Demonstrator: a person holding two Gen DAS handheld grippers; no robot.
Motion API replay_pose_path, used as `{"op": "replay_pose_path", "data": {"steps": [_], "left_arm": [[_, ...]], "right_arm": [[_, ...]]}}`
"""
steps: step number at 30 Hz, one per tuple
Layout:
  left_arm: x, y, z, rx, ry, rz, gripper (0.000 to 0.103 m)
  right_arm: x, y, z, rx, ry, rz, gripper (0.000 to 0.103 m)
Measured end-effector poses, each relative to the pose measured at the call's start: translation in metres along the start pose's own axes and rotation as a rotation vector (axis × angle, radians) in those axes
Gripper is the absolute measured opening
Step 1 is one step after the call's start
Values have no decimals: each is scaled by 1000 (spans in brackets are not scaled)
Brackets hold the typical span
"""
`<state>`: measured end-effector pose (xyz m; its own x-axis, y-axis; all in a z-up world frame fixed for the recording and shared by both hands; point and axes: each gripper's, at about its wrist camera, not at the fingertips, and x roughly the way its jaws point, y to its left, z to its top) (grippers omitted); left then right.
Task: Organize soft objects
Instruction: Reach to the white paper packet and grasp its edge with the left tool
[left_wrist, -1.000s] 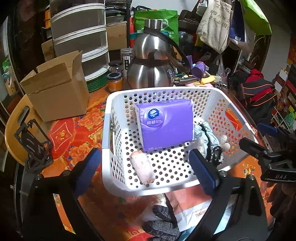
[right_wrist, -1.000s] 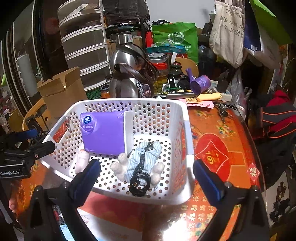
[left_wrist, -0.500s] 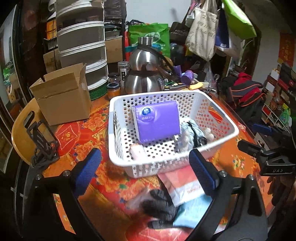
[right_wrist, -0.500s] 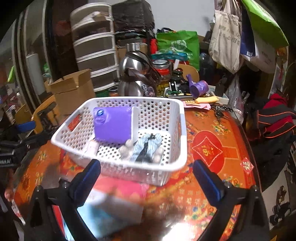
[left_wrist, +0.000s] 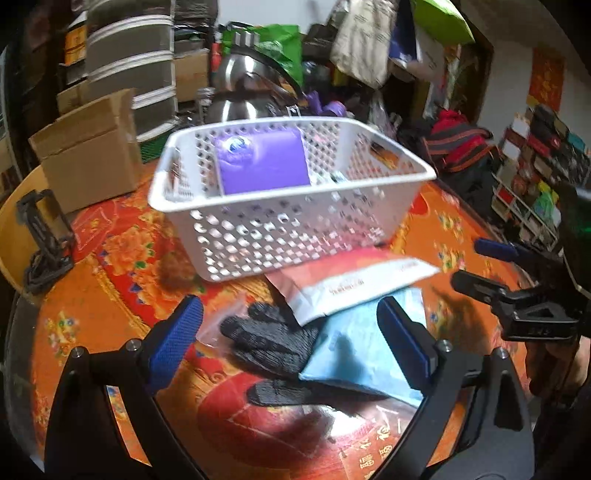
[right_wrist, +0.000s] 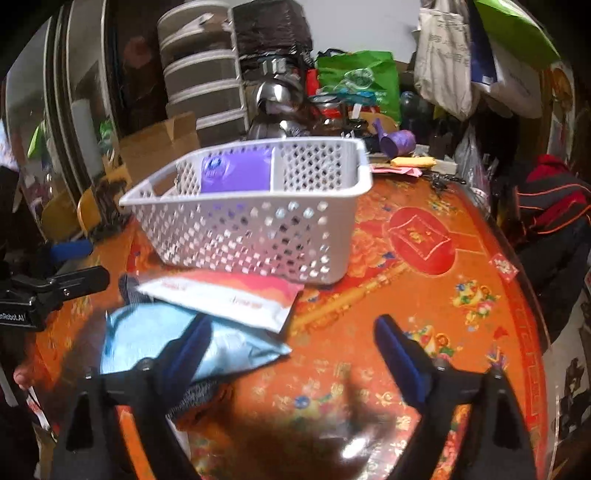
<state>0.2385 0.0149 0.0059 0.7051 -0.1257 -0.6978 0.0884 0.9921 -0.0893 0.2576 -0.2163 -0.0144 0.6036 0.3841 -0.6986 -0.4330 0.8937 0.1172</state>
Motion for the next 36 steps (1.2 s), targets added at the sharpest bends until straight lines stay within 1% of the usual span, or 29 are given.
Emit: {"op": "replay_pose_path", "data": {"steps": [2, 4, 7, 11, 13, 18, 20, 22, 25, 26, 27, 28, 29, 30, 31, 33, 35, 36], "left_arm": [[6, -6, -8, 23, 17, -12, 92], [9, -10, -14, 28, 18, -20, 91], [20, -11, -18, 54, 45, -21, 89], [37, -9, -19, 81, 80, -18, 88], [42, -8, -18, 88, 82, -20, 88], [57, -7, -9, 110, 98, -14, 87], [60, -7, -6, 113, 95, -10, 86], [66, -7, -5, 111, 94, -17, 82], [69, -8, -3, 117, 86, -30, 72], [69, -9, -3, 123, 84, -31, 65], [72, -11, -3, 129, 81, -32, 61], [73, -12, -3, 131, 80, -35, 56], [74, -14, -3, 134, 75, -48, 50], [75, -15, -4, 137, 72, -56, 41], [75, -16, -4, 143, 67, -59, 38], [75, -19, -6, 150, 59, -70, 27], [75, -21, -8, 152, 53, -77, 23], [75, -23, -8, 158, 46, -61, 20]], "right_arm": [[7, 3, -4, -17, 17, 8, 79], [13, 5, -8, -20, 27, 18, 79], [22, 6, -8, -18, 35, 29, 79], [32, 13, -7, -58, 48, 16, 79], [37, 17, -5, -74, 53, 19, 78], [48, 22, 2, -95, 56, 25, 67], [54, 22, 3, -96, 64, 36, 54], [56, 23, 3, -102, 68, 45, 50], [58, 25, 3, -120, 64, 39, 49], [58, 25, 3, -121, 62, 40, 47], [58, 25, 3, -122, 61, 40, 46], [58, 25, 3, -123, 60, 38, 43], [58, 25, 3, -123, 59, 37, 42], [57, 25, 3, -122, 57, 38, 41], [57, 24, 3, -120, 55, 41, 40], [57, 25, 2, -119, 53, 40, 36], [56, 24, 2, -116, 48, 43, 26], [56, 25, 1, -118, 49, 43, 25]]}}
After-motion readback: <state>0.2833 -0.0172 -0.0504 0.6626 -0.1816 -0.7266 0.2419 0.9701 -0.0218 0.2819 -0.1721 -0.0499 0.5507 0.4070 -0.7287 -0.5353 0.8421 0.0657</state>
